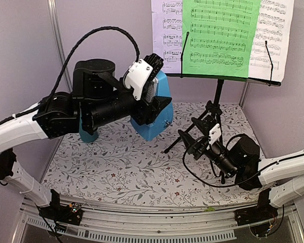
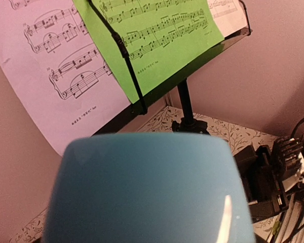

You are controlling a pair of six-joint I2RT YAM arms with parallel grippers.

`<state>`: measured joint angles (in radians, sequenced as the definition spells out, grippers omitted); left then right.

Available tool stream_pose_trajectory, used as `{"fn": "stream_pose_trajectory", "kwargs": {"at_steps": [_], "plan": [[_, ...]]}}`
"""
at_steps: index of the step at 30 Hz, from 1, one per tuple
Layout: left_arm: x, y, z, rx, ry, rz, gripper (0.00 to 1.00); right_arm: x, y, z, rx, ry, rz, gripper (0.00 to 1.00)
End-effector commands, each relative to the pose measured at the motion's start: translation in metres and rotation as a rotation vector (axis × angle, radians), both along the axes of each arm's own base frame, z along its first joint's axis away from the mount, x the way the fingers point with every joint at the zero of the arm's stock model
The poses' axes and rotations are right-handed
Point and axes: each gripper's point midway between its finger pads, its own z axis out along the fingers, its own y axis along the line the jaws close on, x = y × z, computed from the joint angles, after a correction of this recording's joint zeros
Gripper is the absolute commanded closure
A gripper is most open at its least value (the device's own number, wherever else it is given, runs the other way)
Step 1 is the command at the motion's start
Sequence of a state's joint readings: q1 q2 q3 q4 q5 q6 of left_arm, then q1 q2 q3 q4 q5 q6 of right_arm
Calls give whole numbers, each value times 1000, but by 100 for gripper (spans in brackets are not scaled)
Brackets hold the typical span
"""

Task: Set up the instrument practice props
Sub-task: Screw the knob on the metronome onto the metronome.

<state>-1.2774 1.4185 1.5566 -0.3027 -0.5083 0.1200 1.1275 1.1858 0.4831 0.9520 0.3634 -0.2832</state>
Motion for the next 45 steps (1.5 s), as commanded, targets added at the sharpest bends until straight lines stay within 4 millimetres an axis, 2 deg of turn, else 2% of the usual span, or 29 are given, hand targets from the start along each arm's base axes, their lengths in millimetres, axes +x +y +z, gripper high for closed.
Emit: {"fn": "stream_pose_trajectory", "kwargs": {"at_steps": [1, 5, 10, 15, 24, 27, 32, 38, 45], "plan": [[5, 0, 19, 15, 49, 18, 100, 1, -20, 26, -125, -358, -243, 36], [11, -7, 10, 88, 75, 50, 100, -1, -24, 33, -158, -487, -370, 34], [16, -12, 6, 111, 80, 77, 100, -6, -11, 32, -214, -593, -441, 33], [16, -16, 12, 105, 74, 68, 100, -4, -1, 25, -257, -610, -462, 33], [17, -23, 12, 96, 70, 59, 100, -1, 14, 26, -307, -642, -521, 34], [20, -22, 11, 106, 61, 76, 100, -3, 13, 32, -295, -646, -525, 34], [28, -16, 15, 92, 59, 104, 100, -12, 6, 42, -262, -662, -507, 34], [31, -15, 23, 76, 46, 116, 100, -20, -4, 39, -255, -664, -477, 33], [28, -17, 37, 37, 12, 84, 100, -20, 8, 41, -304, -718, -496, 33]]}}
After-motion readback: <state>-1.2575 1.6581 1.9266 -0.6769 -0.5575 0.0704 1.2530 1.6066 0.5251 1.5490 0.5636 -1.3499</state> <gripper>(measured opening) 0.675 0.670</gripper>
